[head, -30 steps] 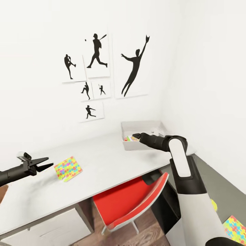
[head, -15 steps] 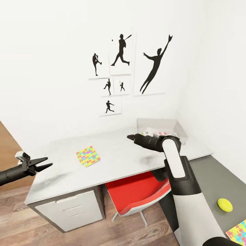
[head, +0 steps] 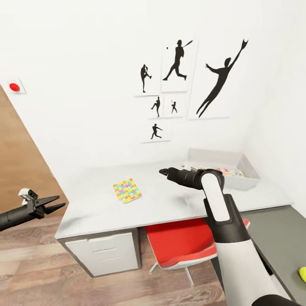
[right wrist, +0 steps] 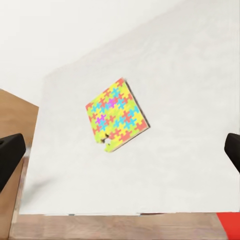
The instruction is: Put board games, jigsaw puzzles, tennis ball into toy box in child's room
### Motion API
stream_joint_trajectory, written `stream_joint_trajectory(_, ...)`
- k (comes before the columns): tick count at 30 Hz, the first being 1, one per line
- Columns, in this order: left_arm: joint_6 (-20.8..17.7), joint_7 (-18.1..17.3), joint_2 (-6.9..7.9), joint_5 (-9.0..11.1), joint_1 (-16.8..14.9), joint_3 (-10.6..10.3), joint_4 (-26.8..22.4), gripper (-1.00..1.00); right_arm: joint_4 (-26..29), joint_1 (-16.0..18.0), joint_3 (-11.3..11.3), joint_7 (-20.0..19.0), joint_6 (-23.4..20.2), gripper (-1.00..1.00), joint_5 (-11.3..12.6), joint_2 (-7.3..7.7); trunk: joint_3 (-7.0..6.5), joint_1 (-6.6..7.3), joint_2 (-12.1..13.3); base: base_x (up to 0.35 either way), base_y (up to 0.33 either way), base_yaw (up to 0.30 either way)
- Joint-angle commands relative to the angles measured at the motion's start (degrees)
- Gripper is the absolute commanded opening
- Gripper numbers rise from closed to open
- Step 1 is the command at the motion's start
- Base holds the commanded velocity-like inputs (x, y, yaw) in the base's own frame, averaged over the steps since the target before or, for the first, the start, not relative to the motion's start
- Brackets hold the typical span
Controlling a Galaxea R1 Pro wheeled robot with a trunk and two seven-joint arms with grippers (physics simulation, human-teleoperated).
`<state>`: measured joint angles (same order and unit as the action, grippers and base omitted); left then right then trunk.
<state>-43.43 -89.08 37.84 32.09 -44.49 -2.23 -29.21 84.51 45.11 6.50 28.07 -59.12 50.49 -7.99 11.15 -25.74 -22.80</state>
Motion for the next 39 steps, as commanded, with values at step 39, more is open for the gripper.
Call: stream_joint_trajectory(39,-0.65,-0.23,1.64,0.35,-0.07,-0.14,0.03,1.00,0.80,0.17,-0.83,6.90,-0.21,1.00,0.74,0.81,1.65,-0.04,-0.12,0.127,0.138,0.214)
